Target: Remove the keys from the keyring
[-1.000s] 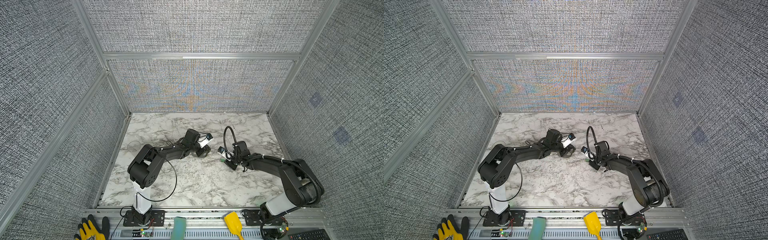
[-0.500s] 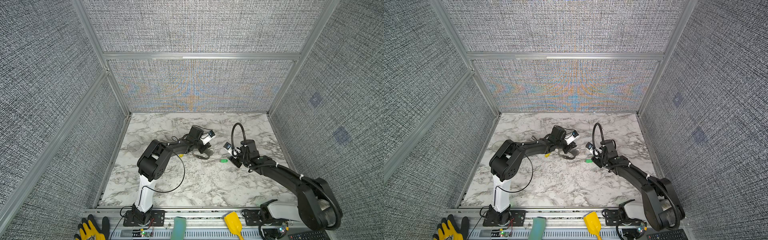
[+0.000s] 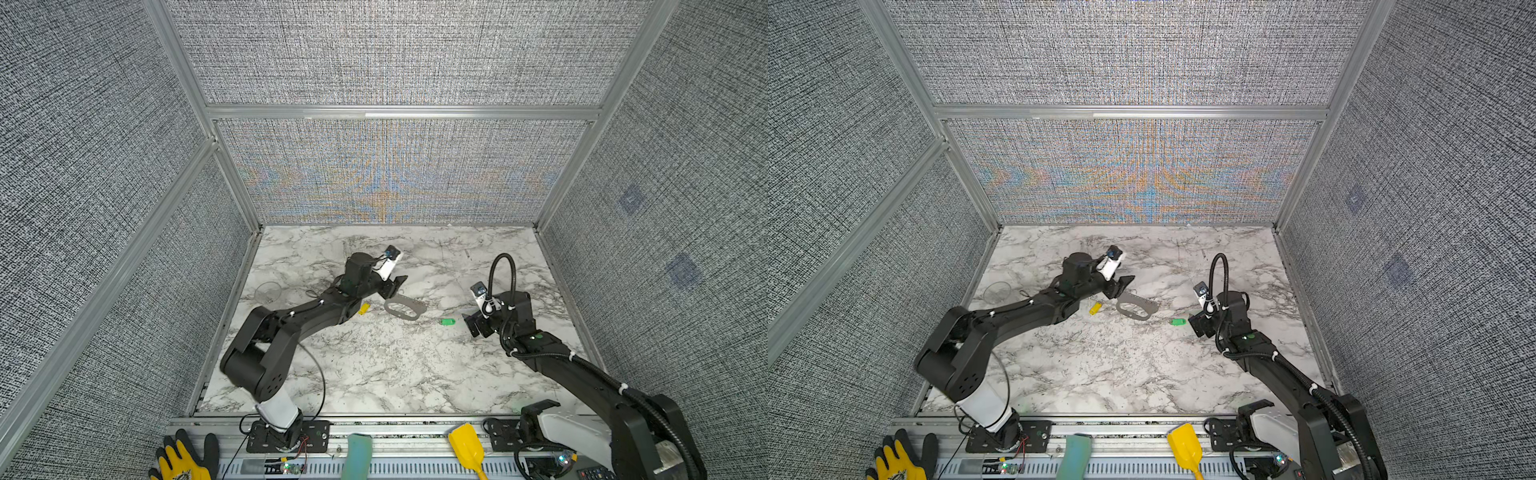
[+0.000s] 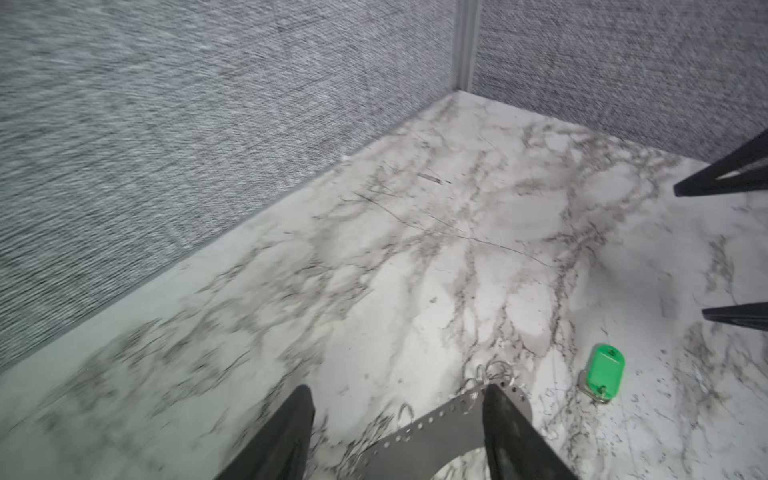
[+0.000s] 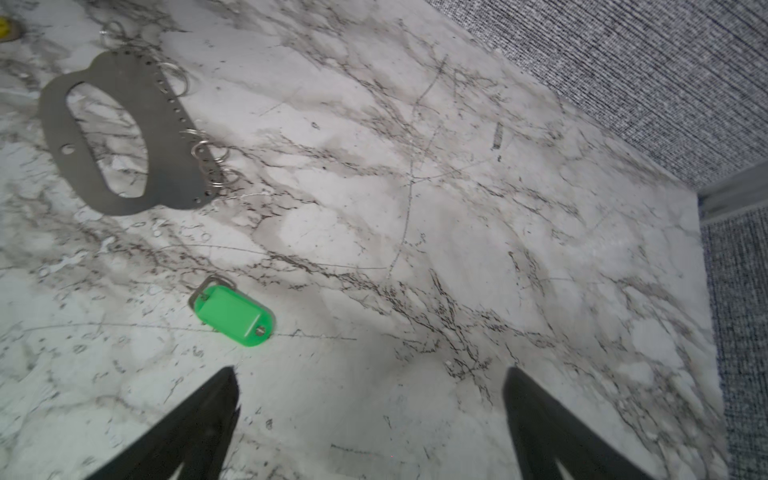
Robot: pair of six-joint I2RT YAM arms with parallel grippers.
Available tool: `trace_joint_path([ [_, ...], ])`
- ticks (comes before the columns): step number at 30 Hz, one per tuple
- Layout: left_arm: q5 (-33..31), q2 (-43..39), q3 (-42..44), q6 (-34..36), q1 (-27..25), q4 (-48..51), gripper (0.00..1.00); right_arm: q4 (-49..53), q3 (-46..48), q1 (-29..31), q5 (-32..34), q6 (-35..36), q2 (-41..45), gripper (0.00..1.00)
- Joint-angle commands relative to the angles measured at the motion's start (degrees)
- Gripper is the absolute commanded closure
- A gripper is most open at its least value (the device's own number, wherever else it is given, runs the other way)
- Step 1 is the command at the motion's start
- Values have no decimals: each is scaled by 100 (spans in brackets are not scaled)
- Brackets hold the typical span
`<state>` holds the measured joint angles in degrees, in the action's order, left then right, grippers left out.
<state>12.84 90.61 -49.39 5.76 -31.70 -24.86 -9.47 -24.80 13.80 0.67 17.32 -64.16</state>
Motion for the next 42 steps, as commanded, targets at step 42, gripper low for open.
trace_joint_path([
  [42,-665,-463,4108,-486,3398,-5154,1,-4992,696,-1670,-386,-1762,-2405,1],
])
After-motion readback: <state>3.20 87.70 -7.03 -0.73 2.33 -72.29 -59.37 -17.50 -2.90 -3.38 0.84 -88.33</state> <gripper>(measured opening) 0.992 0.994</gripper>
